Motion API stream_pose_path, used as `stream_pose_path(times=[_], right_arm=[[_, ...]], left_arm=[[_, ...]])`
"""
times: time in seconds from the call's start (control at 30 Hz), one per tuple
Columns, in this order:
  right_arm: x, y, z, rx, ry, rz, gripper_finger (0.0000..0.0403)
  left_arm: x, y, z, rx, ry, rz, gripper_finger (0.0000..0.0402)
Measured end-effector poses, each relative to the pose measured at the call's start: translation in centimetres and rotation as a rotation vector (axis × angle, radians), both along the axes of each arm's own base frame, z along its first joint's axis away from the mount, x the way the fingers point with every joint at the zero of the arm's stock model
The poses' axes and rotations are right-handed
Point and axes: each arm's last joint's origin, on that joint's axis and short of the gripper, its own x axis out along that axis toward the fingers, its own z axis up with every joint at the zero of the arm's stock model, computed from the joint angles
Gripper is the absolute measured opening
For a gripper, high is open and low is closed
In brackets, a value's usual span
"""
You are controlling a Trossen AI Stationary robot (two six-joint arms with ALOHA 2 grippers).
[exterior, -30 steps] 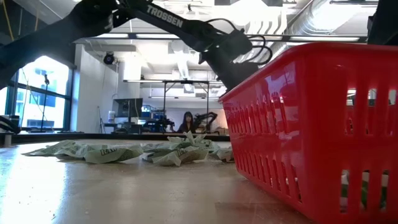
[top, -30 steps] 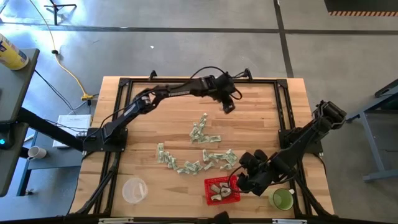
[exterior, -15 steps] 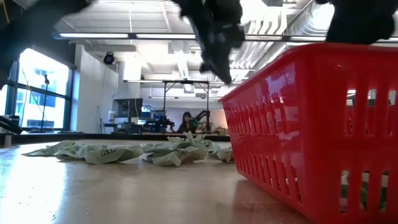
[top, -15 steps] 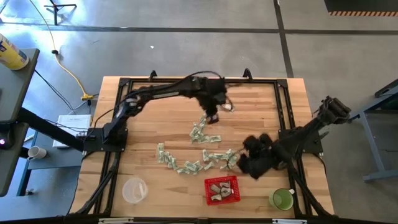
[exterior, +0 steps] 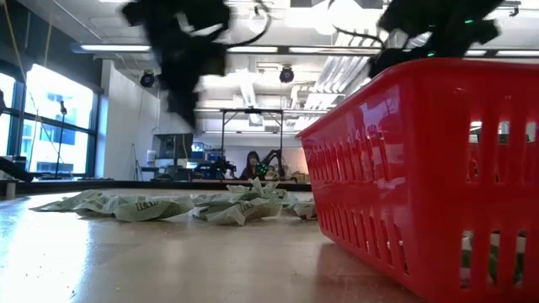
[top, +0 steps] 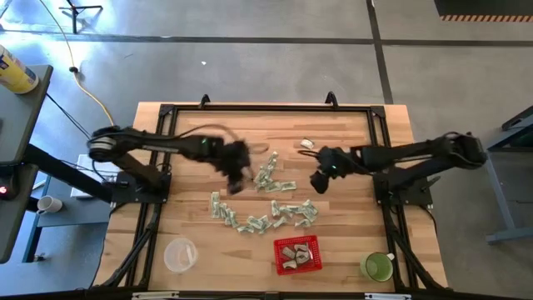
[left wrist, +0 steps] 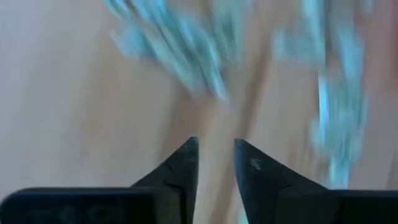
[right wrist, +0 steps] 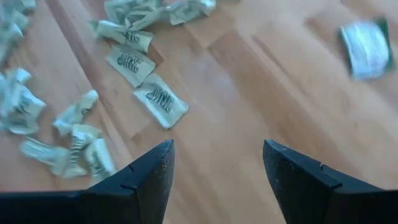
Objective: Pick and place items into bin
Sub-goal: Put the white stevia packet into the red bin
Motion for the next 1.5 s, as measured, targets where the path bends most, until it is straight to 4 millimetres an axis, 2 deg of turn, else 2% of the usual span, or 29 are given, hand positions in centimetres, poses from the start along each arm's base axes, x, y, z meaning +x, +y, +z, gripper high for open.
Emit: stream_pose_path(times=[0.07, 0.2, 0.3, 0.4, 0.5, 0.6, 0.73, 0.83, 0.9, 1.07, 1.17, 1.33, 1.43, 1.5], right_arm=[[1.0, -1.1, 0.3, -0.043, 0.029, 0.028, 0.0236], [2.4, -4.1, -0.1, -0.027, 0.125, -0.097, 0.0236], [3.0, -6.2, -0.5, -0.011, 0.193, -0.239, 0.0236], [3.4, -7.5, -0.8, -0.016, 0.252, -0.281, 0.0236], [4.0, -8.3, -0.8, -0.028, 0.268, -0.243, 0.0236], [4.4, -9.0, -0.6, -0.081, 0.284, -0.189, 0.0236], [4.3, -10.2, -0.1, -0.111, 0.290, -0.203, 0.0236], [4.0, -11.0, 0.2, -0.108, 0.286, -0.230, 0.0236], [3.9, -11.5, 0.3, -0.103, 0.278, -0.234, 0.0236], [3.4, -13.0, -0.3, -0.005, 0.258, -0.145, 0.0236], [3.3, -14.1, -1.4, 0.015, 0.281, -0.123, 0.0236], [4.0, -14.9, -3.8, -0.016, 0.334, -0.033, 0.0236], [4.6, -14.8, -5.2, -0.059, 0.390, 0.040, 0.0235], [4.8, -14.7, -6.2, -0.084, 0.438, 0.051, 0.0228]], left_arm=[[-2.1, -0.9, -1.4, -0.012, 0.092, -0.025, 0.0151], [-4.4, -1.2, -2.9, -0.089, 0.249, 0.261, 0.0181], [-4.9, -1.4, -3.0, -0.207, 0.323, 0.518, 0.0207], [-5.2, -2.3, -3.1, -0.268, 0.366, 0.720, 0.0230], [-5.2, -3.8, -3.1, -0.281, 0.364, 0.811, 0.0244], [-5.1, -5.0, -3.6, -0.222, 0.346, 0.859, 0.0249], [-5.5, -5.2, -5.7, -0.157, 0.335, 0.966, 0.0242], [-5.4, -5.1, -7.9, -0.231, 0.327, 1.009, 0.0233], [-5.7, -5.1, -8.7, -0.260, 0.315, 1.016, 0.0228], [-5.9, -5.0, -8.9, -0.199, 0.315, 1.040, 0.0205], [-6.1, -4.9, -8.9, -0.166, 0.326, 1.002, 0.0170], [-6.2, -4.9, -8.9, -0.138, 0.331, 0.960, 0.0082], [-5.8, -4.9, -8.0, -0.123, 0.327, 0.927, 0.0027], [-5.1, -4.9, -6.7, -0.108, 0.270, 0.899, 0.0022]])
